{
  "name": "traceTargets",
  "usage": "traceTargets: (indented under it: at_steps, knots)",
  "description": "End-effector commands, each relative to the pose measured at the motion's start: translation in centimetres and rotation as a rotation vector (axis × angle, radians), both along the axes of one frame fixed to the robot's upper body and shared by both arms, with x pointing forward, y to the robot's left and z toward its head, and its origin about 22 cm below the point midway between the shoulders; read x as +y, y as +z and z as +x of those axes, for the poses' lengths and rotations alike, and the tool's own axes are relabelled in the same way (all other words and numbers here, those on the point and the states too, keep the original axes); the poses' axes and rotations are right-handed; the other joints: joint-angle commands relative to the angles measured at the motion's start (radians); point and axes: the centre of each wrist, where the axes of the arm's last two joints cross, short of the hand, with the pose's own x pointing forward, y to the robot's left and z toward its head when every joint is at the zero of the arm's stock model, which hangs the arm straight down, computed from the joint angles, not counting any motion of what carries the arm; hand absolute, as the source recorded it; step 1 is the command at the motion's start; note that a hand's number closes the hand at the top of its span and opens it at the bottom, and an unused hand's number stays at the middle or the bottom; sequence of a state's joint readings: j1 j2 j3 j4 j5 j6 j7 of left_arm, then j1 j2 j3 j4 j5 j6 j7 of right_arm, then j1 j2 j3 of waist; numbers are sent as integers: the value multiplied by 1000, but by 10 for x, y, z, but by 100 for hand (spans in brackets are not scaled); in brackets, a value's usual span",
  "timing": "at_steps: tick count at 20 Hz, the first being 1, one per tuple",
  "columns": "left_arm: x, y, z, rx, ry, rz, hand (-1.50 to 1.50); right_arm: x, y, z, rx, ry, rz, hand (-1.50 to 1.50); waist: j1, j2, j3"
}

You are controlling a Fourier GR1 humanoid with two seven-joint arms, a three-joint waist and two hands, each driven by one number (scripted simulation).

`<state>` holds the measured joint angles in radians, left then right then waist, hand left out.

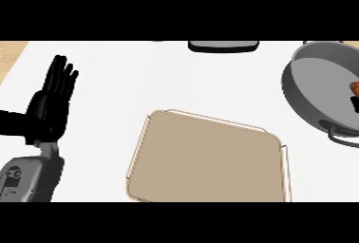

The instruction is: Pick the sweet potato from the tray and place it in the pot

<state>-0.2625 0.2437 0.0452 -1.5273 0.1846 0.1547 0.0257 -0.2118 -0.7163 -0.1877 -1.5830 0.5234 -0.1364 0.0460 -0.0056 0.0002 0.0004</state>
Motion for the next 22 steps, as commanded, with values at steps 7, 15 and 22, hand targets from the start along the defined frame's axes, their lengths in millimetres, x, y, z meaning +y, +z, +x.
traceTargets:
  at_steps: [7,15,22]
  knots:
    - [-23,4,-3,-13,-11,-13,0,-86,-29,39,31,0,31,150,26,4,1]
    - [-20,4,-2,-26,-44,4,0,-114,-38,61,50,-44,3,150,44,11,2]
    - [-19,-1,7,-19,-70,-2,0,-105,-93,58,318,-15,214,-150,44,17,3]
